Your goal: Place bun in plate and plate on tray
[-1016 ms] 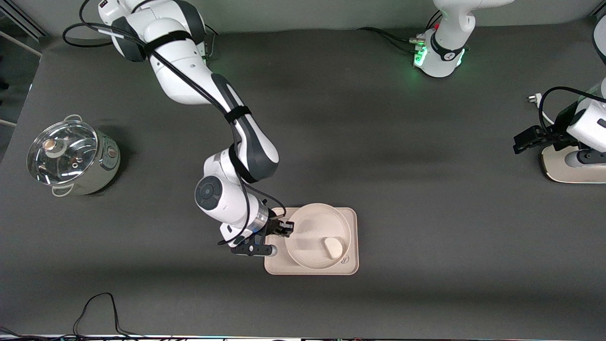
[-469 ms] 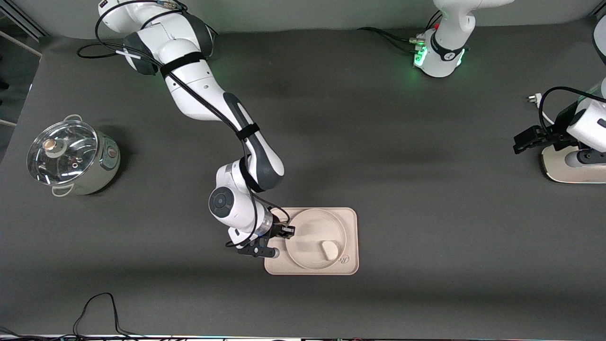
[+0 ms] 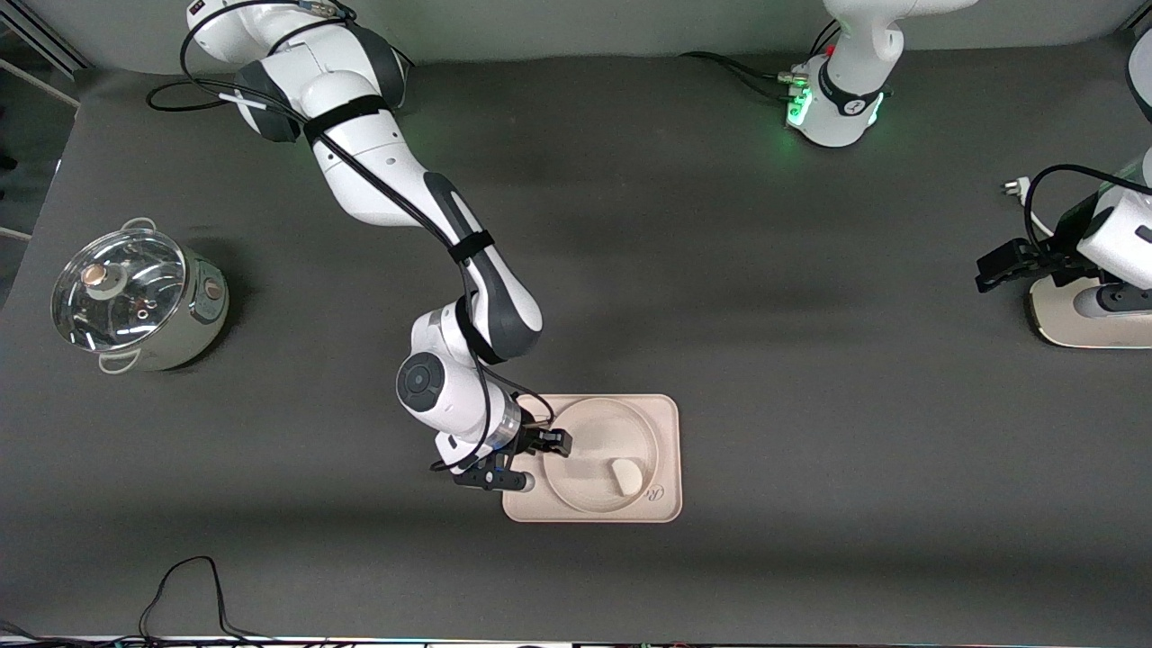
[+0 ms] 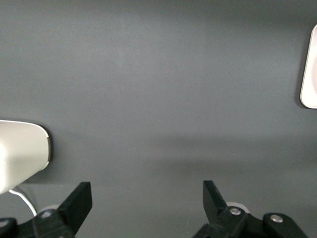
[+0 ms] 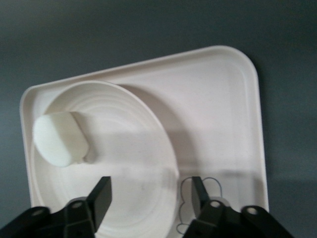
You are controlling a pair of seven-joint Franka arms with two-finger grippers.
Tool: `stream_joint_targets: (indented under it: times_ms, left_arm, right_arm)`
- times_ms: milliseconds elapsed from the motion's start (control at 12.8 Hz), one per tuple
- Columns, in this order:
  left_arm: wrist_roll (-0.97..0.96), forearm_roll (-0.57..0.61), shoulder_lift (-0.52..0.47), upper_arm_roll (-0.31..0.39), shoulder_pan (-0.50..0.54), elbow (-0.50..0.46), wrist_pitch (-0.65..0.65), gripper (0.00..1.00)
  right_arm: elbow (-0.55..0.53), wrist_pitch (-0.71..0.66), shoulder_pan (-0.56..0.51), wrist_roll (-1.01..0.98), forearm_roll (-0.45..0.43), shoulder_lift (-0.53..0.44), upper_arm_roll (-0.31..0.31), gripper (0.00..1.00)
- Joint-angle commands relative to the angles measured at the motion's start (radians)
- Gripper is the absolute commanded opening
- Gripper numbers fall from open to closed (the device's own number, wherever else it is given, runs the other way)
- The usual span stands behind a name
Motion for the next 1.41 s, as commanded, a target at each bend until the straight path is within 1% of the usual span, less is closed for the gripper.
stream_joint_targets:
  times_ms: [0,78,156,234,391,469,547,625,703,781,859,938,1094,1328]
  left_arm:
    - [-0.015,0.004,0.003,0.001,-0.005,0.010,-0.004,1.00]
    - [-0.013,0.004,0.004,0.001,-0.005,0.013,-0.006,1.00]
    - [-0.010,0.001,0.010,0.001,-0.004,0.017,-0.006,1.00]
    - [-0.004,0.001,0.015,0.001,-0.004,0.030,-0.019,1.00]
    - [0.007,0.012,0.018,0.001,-0.005,0.035,-0.023,1.00]
    - [0.007,0.020,0.017,0.001,-0.004,0.035,-0.023,1.00]
    - [0.007,0.023,0.017,0.001,0.004,0.033,-0.023,1.00]
    - [0.007,0.020,0.017,0.007,0.007,0.035,-0.024,1.00]
    - [0.007,0.018,0.012,0.008,0.009,0.038,-0.030,1.00]
    - [0.008,0.018,0.012,0.007,0.006,0.062,-0.064,1.00]
    - [0.005,0.018,0.015,0.005,0.002,0.088,-0.093,1.00]
    - [-0.001,0.014,0.018,0.005,0.002,0.104,-0.095,1.00]
    - [-0.006,0.013,0.023,0.005,0.005,0.115,-0.093,1.00]
    - [0.001,0.018,0.023,0.007,0.006,0.121,-0.093,1.00]
  right_arm:
    - [-0.003,-0.165,-0.001,0.006,0.005,-0.107,-0.027,1.00]
    - [-0.004,-0.240,0.004,0.008,-0.006,-0.156,-0.065,1.00]
    - [-0.018,-0.316,0.003,0.007,-0.045,-0.213,-0.075,1.00]
    - [-0.059,-0.370,0.000,0.003,-0.099,-0.286,-0.075,1.00]
    - [-0.173,-0.481,-0.016,-0.006,-0.237,-0.475,-0.069,1.00]
    - [-0.228,-0.549,-0.045,-0.006,-0.303,-0.575,-0.053,1.00]
    - [-0.276,-0.626,-0.091,-0.009,-0.350,-0.674,-0.018,1.00]
    - [-0.325,-0.693,-0.165,-0.033,-0.400,-0.765,0.031,1.00]
    - [-0.371,-0.732,-0.241,-0.087,-0.459,-0.845,0.086,1.00]
    - [-0.414,-0.755,-0.314,-0.131,-0.511,-0.912,0.132,1.00]
    - [-0.452,-0.763,-0.392,-0.180,-0.521,-0.962,0.155,1.00]
    - [-0.481,-0.770,-0.433,-0.241,-0.526,-0.996,0.155,1.00]
    - [-0.521,-0.766,-0.525,-0.315,-0.553,-1.020,0.157,1.00]
    - [-0.531,-0.754,-0.556,-0.322,-0.602,-1.023,0.143,1.00]
